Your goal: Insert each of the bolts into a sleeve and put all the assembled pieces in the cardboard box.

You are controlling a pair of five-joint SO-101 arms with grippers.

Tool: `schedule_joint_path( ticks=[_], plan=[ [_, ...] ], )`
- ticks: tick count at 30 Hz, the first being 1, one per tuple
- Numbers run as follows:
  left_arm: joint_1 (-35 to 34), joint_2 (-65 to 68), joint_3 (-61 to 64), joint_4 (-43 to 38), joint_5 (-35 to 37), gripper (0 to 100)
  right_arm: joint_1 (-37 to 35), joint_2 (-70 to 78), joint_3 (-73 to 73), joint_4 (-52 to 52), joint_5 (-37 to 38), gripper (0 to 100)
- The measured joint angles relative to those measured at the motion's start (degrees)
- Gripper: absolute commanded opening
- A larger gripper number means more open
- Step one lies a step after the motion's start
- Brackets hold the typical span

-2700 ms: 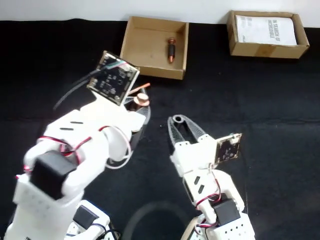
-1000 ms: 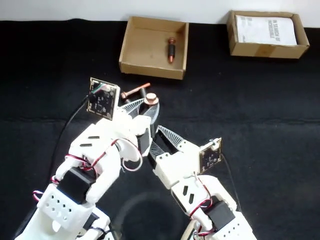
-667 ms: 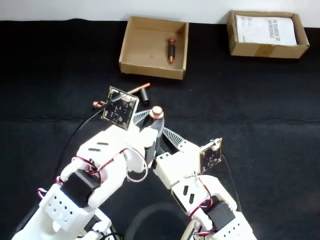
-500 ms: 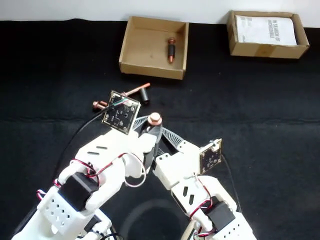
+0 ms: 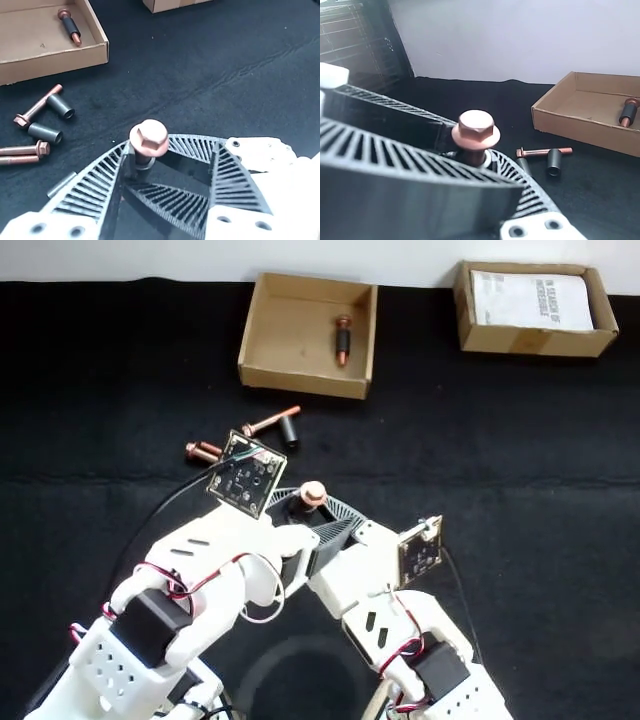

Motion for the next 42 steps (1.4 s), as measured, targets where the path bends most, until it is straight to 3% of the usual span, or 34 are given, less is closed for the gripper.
schedule_joint_path(
  ticks=[8,18,24,34,42],
  plan=[
    [-0.3,0.0,-9.9,11.5,-2.7,25,2.4,0.0,0.1,0.0,0.0,0.7],
    [-10.3,-0.5,-24.4,25.8,-3.4,25,7.3,0.0,0.1,0.0,0.2,0.7],
    [-19.4,-1.0,-30.5,31.8,-3.4,25,13.5,0.0,0.0,-3.3,8.4,0.7],
    [-29.5,-15.6,-25.4,33.0,-3.4,25,14.8,3.3,-1.5,-15.3,21.5,0.7],
    [-35.3,-31.8,-12.8,33.0,-3.4,25,14.9,26.1,-14.8,-27.9,22.8,0.7]
  ],
)
